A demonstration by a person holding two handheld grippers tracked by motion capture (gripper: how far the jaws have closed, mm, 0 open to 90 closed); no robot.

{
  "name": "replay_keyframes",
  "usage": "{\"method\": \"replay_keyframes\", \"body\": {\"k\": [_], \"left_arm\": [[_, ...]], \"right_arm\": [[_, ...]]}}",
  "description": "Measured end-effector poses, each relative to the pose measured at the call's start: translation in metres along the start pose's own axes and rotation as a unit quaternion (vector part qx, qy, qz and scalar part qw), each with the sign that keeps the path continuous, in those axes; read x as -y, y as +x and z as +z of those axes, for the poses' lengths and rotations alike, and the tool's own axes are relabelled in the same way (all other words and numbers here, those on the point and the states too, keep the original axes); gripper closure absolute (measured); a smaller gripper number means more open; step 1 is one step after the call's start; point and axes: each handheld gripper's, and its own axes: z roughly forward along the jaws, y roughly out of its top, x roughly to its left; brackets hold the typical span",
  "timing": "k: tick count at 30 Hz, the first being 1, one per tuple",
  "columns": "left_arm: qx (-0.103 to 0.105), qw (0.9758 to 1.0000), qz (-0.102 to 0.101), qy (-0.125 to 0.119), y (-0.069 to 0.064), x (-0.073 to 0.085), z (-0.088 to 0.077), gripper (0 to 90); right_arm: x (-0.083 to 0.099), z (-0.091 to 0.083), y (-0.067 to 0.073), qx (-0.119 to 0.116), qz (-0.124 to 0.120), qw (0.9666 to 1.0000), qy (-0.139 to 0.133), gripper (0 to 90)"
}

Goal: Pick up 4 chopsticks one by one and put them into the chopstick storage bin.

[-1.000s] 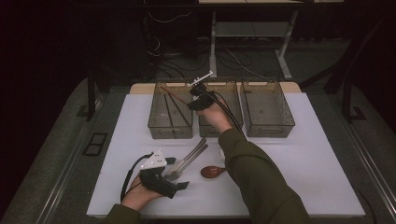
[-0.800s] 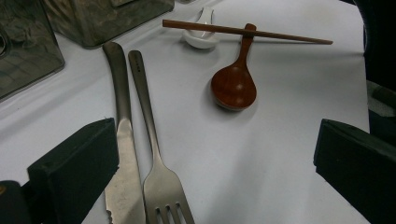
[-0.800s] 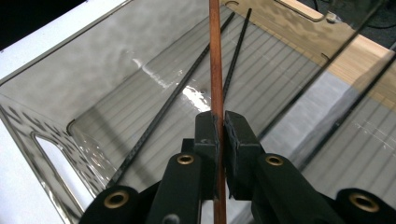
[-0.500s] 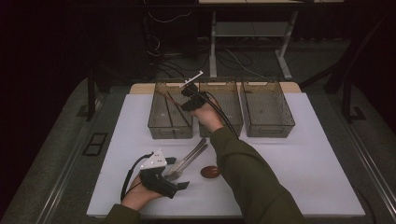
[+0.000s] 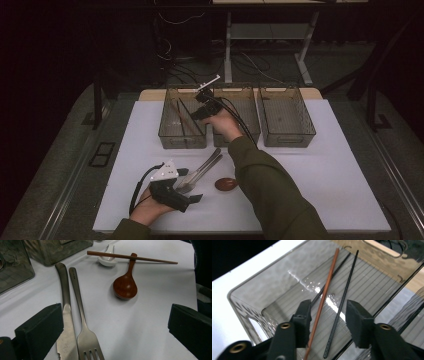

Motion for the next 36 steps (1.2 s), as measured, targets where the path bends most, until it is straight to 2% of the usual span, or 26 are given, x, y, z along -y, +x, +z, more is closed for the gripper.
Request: {"method": "replay_keyframes", "body": {"k": [6, 11, 17, 22, 30, 33, 36], "left_arm": [[-0.001, 1.0, 0.0, 0.002, 0.0, 0.0, 0.0, 0.0], [-0.003, 1.0, 0.0, 0.003, 0.0, 0.0, 0.0, 0.0], [-0.005, 1.0, 0.0, 0.004, 0.0, 0.001, 0.001, 0.0], [-0.006, 1.0, 0.001, 0.007, 0.0, 0.001, 0.001, 0.0], [-0.007, 1.0, -0.001, 0.007, 0.0, 0.001, 0.001, 0.0], [-0.008, 0.9999, -0.003, 0.007, 0.0, 0.001, 0.001, 0.0], [-0.008, 0.9999, -0.003, 0.008, 0.0, 0.001, 0.001, 0.0]], "right_arm": [[0.002, -0.011, 0.004, -0.022, -0.009, 0.9997, -0.01, 43.8], [0.009, -0.023, 0.004, -0.024, -0.02, 0.9994, -0.018, 43.1], [0.021, -0.043, 0.002, -0.039, -0.026, 0.9987, -0.02, 41.7], [0.035, -0.061, -0.002, -0.043, -0.025, 0.9979, -0.04, 39.0], [0.059, -0.082, -0.008, -0.05, -0.026, 0.9976, -0.04, 41.8], [0.068, -0.092, -0.008, -0.057, -0.03, 0.9968, -0.047, 43.6], [0.076, -0.102, -0.006, -0.058, -0.042, 0.9966, -0.042, 44.2]]}}
